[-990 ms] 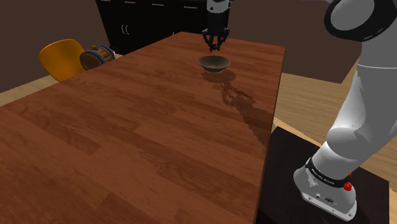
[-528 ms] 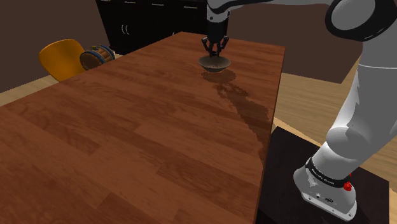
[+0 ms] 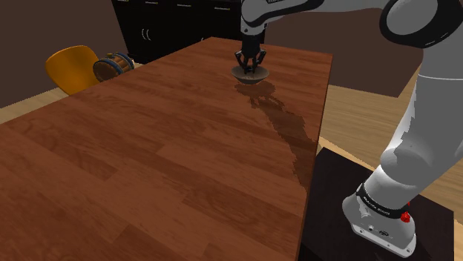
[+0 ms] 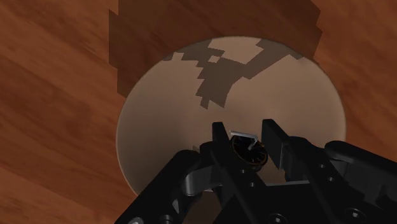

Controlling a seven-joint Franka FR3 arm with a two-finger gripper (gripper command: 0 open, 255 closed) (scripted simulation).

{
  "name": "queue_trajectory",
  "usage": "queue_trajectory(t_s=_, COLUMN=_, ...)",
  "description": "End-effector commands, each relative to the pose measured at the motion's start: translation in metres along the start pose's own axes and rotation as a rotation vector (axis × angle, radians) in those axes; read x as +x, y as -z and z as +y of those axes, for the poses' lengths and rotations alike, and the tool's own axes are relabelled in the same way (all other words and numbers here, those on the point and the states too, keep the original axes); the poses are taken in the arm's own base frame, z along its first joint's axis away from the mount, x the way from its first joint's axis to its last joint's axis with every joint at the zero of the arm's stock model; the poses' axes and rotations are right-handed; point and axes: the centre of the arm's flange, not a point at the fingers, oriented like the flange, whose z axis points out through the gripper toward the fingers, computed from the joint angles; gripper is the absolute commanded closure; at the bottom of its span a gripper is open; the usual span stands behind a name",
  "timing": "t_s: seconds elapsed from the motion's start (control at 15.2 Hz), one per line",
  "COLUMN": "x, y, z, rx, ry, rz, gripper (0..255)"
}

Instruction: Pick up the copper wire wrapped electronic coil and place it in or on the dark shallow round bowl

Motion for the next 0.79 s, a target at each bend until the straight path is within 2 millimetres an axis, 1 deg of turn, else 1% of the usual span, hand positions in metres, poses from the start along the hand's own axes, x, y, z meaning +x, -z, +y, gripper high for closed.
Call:
queue_trajectory(t_s=0.0, x=0.0, y=-0.001, z=0.0, rx=0.0, ry=0.0, rz=0.0, gripper=255)
queue_trajectory(t_s=0.26, x=0.0, y=-0.001, z=0.0, rx=0.0, ry=0.0, rz=0.0, gripper=255)
queue_trajectory(t_s=0.33, x=0.0, y=-0.001, z=0.0, rx=0.0, ry=0.0, rz=0.0, gripper=0)
queue_trajectory(t_s=0.66, x=0.0, y=-0.001, z=0.0, rx=0.0, ry=0.0, rz=0.0, gripper=0)
queue_trajectory(t_s=0.73, x=0.0, y=0.013, z=0.0, rx=0.0, ry=0.0, rz=0.0, gripper=0)
